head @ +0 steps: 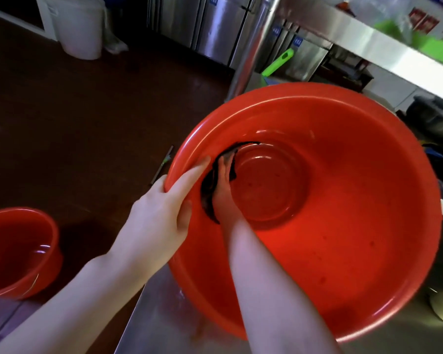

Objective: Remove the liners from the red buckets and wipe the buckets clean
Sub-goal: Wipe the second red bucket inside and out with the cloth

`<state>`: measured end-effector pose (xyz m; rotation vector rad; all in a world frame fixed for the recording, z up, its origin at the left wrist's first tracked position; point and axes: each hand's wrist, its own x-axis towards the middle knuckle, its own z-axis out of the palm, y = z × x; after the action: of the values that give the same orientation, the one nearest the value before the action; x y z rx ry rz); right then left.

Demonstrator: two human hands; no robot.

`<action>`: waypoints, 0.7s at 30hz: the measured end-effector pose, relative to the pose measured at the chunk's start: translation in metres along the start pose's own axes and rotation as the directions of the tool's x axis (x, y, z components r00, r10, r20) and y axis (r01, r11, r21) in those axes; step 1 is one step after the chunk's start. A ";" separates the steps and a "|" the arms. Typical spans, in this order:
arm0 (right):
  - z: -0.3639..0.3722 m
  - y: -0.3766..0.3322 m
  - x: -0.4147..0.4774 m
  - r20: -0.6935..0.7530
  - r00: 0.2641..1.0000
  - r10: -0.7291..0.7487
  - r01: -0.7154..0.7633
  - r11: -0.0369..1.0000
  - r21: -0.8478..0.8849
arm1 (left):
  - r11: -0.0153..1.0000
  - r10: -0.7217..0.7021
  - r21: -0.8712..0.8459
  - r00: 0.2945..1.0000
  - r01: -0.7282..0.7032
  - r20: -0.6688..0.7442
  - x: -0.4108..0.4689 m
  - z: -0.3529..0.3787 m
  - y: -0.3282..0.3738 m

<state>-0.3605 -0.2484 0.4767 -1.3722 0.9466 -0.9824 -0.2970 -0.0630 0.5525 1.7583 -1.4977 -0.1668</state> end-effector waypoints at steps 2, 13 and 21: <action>-0.007 0.017 -0.003 0.058 0.997 0.058 -0.047 0.983 -0.180 | 0.999 -0.038 0.001 0.999 0.038 -0.017 -0.005 0.000 -0.005; -0.062 0.007 -0.062 0.246 0.852 0.463 0.071 0.364 -0.929 | 0.973 -0.230 -0.048 0.972 0.228 -0.049 -0.015 -0.001 -0.003; -0.117 -0.029 -0.084 -0.021 0.957 0.288 -0.149 0.433 -0.889 | 0.988 -0.149 0.025 0.989 0.150 -0.015 -0.001 0.004 0.024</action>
<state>-0.4985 -0.2062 0.5035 -2.0645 1.6087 -0.0875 -0.3180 -0.0635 0.5652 1.8894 -1.3636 -0.2124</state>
